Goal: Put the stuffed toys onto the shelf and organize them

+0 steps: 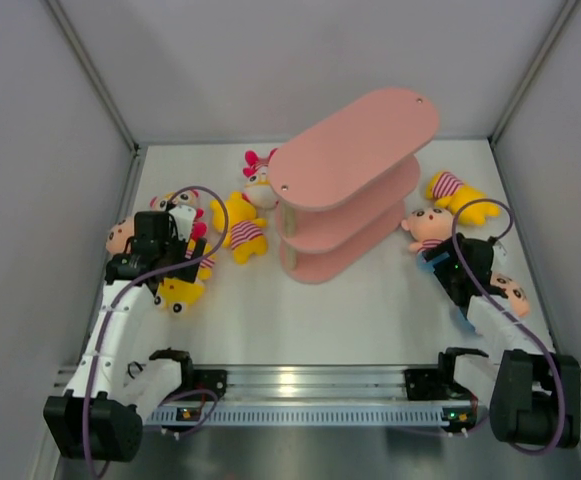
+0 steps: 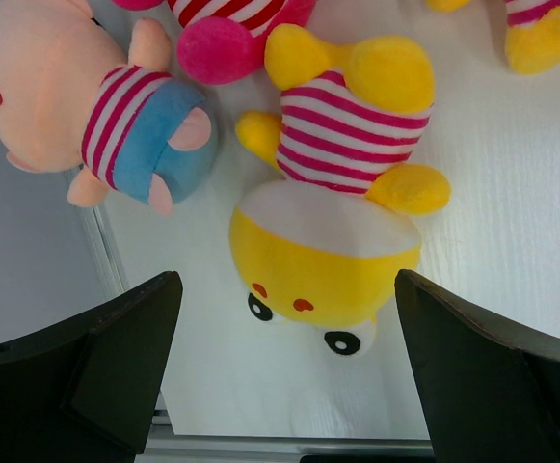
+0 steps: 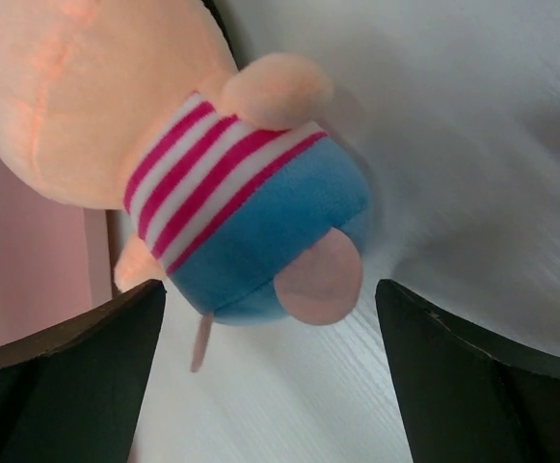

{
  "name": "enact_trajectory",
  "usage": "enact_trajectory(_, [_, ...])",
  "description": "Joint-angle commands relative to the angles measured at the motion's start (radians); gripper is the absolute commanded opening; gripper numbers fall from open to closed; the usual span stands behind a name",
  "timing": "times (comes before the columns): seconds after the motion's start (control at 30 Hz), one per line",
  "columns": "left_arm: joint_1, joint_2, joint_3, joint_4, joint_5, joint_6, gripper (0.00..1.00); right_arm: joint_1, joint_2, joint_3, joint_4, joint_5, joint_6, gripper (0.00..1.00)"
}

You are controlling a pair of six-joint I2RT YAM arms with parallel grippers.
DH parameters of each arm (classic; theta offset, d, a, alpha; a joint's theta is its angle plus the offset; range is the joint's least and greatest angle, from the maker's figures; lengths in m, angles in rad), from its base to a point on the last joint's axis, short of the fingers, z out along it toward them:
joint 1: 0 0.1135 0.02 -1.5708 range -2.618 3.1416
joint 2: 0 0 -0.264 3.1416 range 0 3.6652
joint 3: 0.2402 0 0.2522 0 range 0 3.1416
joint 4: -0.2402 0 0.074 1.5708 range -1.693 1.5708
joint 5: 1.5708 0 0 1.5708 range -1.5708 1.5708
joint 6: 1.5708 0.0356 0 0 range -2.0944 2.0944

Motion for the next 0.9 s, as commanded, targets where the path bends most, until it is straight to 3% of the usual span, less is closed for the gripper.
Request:
enact_trajectory(0.0, [0.004,-0.007,-0.004,-0.012,-0.005,-0.003,0.98,-0.013,0.012,0.015,0.130,-0.010,0.049,0.90])
enact_trajectory(0.03, [0.004,-0.005,-0.004,-0.012,-0.004,-0.005,0.98,-0.013,0.026,0.018,0.138,-0.005,0.054,0.90])
enact_trajectory(0.13, [0.004,0.000,-0.004,-0.011,0.002,-0.002,0.98,-0.016,0.061,0.038,0.167,0.039,0.049,0.77])
enact_trajectory(0.23, [0.004,0.000,-0.004,-0.011,0.001,-0.002,0.98,-0.019,0.096,0.065,0.158,0.084,0.018,0.38])
enact_trajectory(0.27, [0.004,0.000,-0.004,-0.012,-0.001,-0.003,0.98,-0.020,0.092,0.073,0.137,0.085,-0.004,0.09])
enact_trajectory(0.3, [0.004,-0.004,-0.004,-0.012,-0.004,-0.006,0.98,-0.023,0.075,0.073,0.119,0.087,-0.014,0.00])
enact_trajectory(0.43, [0.004,-0.002,-0.003,-0.012,-0.012,-0.008,0.98,-0.023,-0.206,0.051,0.070,0.064,-0.090,0.00])
enact_trajectory(0.53, [0.004,0.009,-0.003,-0.012,-0.012,-0.008,0.97,-0.022,-0.352,0.167,-0.113,0.045,-0.221,0.00])
enact_trajectory(0.7, [0.004,0.019,-0.001,-0.012,-0.002,-0.006,0.97,-0.020,-0.390,0.456,-0.387,-0.105,-0.380,0.00])
enact_trajectory(0.87, [0.004,0.004,-0.003,-0.012,-0.007,-0.006,0.97,-0.022,-0.292,0.754,-0.477,-0.285,-0.411,0.00])
